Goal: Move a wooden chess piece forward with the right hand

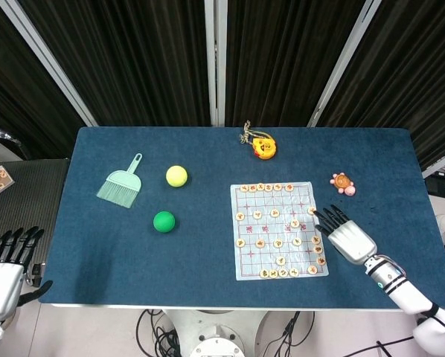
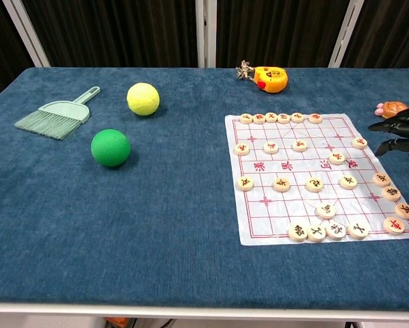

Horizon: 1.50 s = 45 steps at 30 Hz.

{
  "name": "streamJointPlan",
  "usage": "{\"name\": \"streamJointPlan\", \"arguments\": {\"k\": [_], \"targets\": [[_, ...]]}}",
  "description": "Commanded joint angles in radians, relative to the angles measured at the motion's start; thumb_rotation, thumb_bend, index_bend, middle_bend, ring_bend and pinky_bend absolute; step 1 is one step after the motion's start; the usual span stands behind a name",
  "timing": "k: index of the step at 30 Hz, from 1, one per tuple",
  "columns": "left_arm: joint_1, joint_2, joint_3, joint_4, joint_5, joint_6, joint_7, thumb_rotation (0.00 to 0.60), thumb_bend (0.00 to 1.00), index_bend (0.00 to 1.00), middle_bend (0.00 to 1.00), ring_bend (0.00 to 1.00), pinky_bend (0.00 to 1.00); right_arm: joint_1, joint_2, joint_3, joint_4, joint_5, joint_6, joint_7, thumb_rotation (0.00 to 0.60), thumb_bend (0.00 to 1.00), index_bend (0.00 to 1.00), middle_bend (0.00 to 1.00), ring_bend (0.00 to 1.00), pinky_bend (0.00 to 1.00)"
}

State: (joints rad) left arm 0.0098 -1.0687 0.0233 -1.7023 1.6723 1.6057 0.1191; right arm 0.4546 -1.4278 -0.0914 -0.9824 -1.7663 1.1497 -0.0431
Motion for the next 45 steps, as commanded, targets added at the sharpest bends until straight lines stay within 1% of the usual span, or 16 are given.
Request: {"name": "streamJointPlan", "arguments": {"k": [1, 9, 17, 27, 32, 40, 45], "targets": [[-0.002, 0.000, -0.001, -0.002, -0.002, -0.003, 0.003, 0.600, 0.13, 0.07, 0.06, 0.00, 0.00, 0.008, -0.016, -0.005, 0.016, -0.003, 0.000, 0.015, 0.600, 0.30, 0.26, 0.00, 0.00, 0.00], [-0.001, 0.002, 0.001, 0.000, -0.009, -0.004, 0.000, 0.600, 0.13, 0.07, 0.06, 0.00, 0.00, 0.019, -0.058, -0.021, 0.062, -0.016, 0.018, 0.059, 0.600, 0.31, 0.28, 0.00, 0.00, 0.00], [-0.003, 0.001, 0.001, 0.004, -0.014, -0.008, -0.006, 0.600, 0.13, 0.07, 0.06, 0.00, 0.00, 0.021, -0.088, -0.033, 0.110, -0.019, 0.040, 0.099, 0.600, 0.33, 0.33, 0.00, 0.00, 0.00], [-0.002, 0.002, 0.002, 0.005, -0.016, -0.008, -0.006, 0.600, 0.13, 0.07, 0.06, 0.00, 0.00, 0.024, -0.105, -0.040, 0.135, -0.016, 0.050, 0.104, 0.600, 0.33, 0.36, 0.00, 0.00, 0.00], [-0.003, 0.002, 0.003, 0.005, -0.017, -0.010, -0.006, 0.600, 0.13, 0.07, 0.06, 0.00, 0.00, 0.022, -0.112, -0.041, 0.148, -0.012, 0.061, 0.107, 0.600, 0.33, 0.42, 0.01, 0.00, 0.00], [-0.005, 0.001, 0.002, 0.005, -0.022, -0.016, -0.002, 0.600, 0.13, 0.07, 0.06, 0.00, 0.00, 0.022, -0.122, -0.045, 0.166, -0.009, 0.066, 0.106, 0.600, 0.33, 0.44, 0.01, 0.00, 0.00], [-0.006, 0.000, 0.002, 0.005, -0.022, -0.015, -0.004, 0.600, 0.13, 0.07, 0.06, 0.00, 0.00, 0.021, -0.124, -0.045, 0.172, -0.006, 0.075, 0.109, 0.600, 0.33, 0.49, 0.01, 0.00, 0.00]]}}
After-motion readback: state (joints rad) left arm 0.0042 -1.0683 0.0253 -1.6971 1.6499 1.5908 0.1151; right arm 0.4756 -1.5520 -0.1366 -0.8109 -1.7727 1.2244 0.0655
